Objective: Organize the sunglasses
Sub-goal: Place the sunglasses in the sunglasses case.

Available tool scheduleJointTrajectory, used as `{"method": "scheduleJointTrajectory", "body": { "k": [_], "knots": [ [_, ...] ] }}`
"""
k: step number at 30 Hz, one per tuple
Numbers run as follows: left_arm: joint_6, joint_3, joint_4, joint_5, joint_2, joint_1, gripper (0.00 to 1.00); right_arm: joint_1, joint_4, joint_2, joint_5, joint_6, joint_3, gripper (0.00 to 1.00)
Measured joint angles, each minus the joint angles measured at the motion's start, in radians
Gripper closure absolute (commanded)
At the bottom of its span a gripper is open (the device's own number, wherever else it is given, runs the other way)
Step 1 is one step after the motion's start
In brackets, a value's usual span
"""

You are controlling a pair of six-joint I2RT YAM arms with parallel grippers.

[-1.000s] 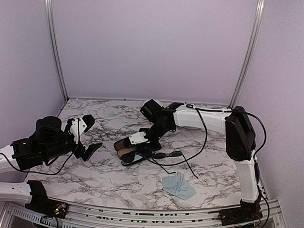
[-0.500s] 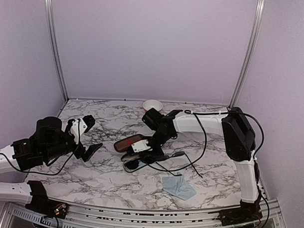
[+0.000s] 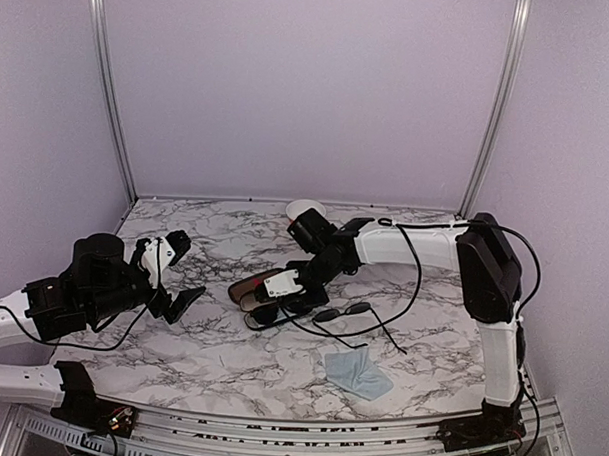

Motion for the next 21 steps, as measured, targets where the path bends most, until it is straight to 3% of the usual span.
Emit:
{"method": "scheduleJointTrajectory", "body": {
  "k": [21],
  "knots": [
    [0.000, -0.005, 0.000, 0.010, 0.000, 0.000, 0.01, 0.023, 0.179, -0.031, 0.053, -0.013, -0.116, 1.00]
  ]
}}
